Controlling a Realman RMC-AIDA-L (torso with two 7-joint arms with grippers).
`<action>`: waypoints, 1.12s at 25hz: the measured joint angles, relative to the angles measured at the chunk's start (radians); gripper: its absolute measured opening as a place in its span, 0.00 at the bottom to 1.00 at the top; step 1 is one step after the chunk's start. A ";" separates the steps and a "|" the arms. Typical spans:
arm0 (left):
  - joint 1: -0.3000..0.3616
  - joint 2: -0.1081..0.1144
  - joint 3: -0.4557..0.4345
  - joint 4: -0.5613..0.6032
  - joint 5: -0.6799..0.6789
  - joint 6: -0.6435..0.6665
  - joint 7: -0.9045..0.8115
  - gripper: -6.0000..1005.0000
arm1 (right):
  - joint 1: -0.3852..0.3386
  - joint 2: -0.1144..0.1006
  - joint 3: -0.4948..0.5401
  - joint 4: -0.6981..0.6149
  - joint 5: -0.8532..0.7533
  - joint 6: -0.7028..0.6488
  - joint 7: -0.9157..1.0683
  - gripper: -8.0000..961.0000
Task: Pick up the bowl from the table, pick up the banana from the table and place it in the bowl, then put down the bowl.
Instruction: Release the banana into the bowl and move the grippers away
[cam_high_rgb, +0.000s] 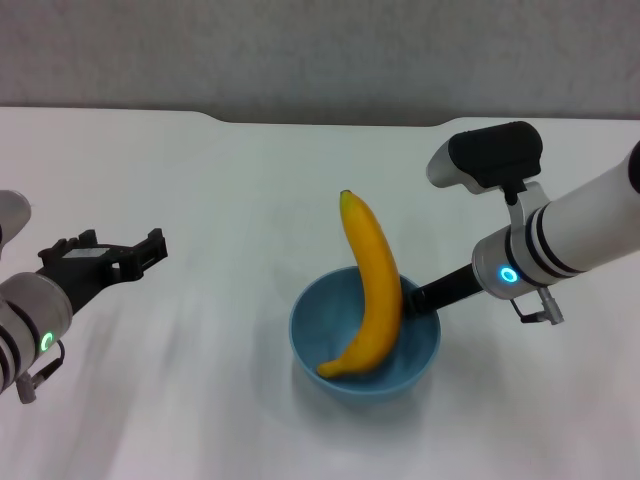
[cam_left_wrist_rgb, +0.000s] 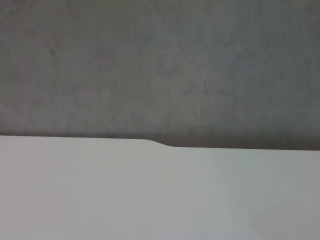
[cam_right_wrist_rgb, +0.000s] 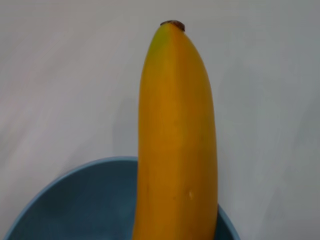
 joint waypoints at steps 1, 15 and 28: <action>0.000 0.000 0.000 0.000 0.000 0.000 0.000 0.88 | -0.002 0.001 0.000 0.000 0.000 0.000 0.000 0.08; 0.000 0.000 -0.001 -0.001 0.000 0.000 -0.002 0.88 | -0.029 0.001 -0.008 0.020 0.002 -0.025 0.000 0.08; 0.021 0.002 -0.008 -0.002 0.000 -0.005 -0.001 0.88 | -0.179 -0.009 -0.048 0.282 -0.007 0.010 0.003 0.46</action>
